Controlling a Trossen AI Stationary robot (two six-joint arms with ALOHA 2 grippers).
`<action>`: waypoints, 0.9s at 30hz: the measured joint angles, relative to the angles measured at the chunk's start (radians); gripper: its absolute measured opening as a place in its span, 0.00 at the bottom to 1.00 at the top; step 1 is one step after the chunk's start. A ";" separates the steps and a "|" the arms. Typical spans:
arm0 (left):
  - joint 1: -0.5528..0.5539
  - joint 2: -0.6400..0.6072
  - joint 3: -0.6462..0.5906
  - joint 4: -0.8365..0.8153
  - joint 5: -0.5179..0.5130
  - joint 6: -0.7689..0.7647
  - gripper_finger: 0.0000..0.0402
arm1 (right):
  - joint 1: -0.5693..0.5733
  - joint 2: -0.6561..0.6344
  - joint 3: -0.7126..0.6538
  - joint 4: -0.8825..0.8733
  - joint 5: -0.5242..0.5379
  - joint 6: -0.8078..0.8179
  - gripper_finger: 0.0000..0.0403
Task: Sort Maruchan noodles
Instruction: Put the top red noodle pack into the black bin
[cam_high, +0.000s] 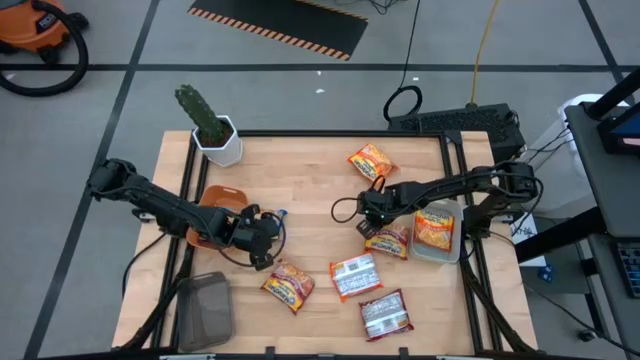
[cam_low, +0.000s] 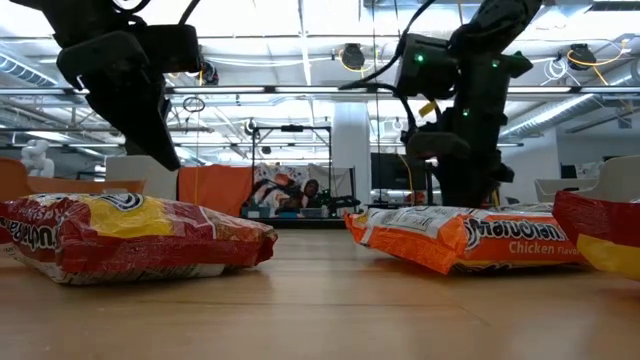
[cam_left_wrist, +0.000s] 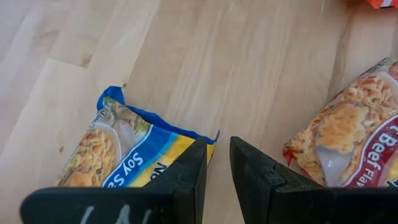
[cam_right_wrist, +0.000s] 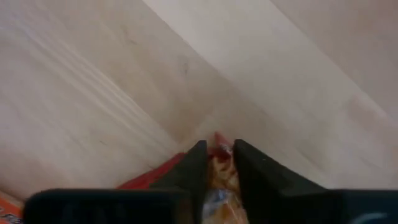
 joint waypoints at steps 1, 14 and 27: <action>0.000 0.000 0.000 -0.001 0.000 0.000 0.19 | 0.000 0.000 0.000 -0.014 0.000 0.003 0.11; 0.000 0.000 0.000 -0.002 -0.012 0.034 0.19 | 0.031 0.000 0.000 0.399 0.087 -0.248 0.00; 0.011 0.000 0.000 0.188 -0.142 0.034 0.19 | 0.092 0.000 0.000 0.760 0.338 -0.469 0.00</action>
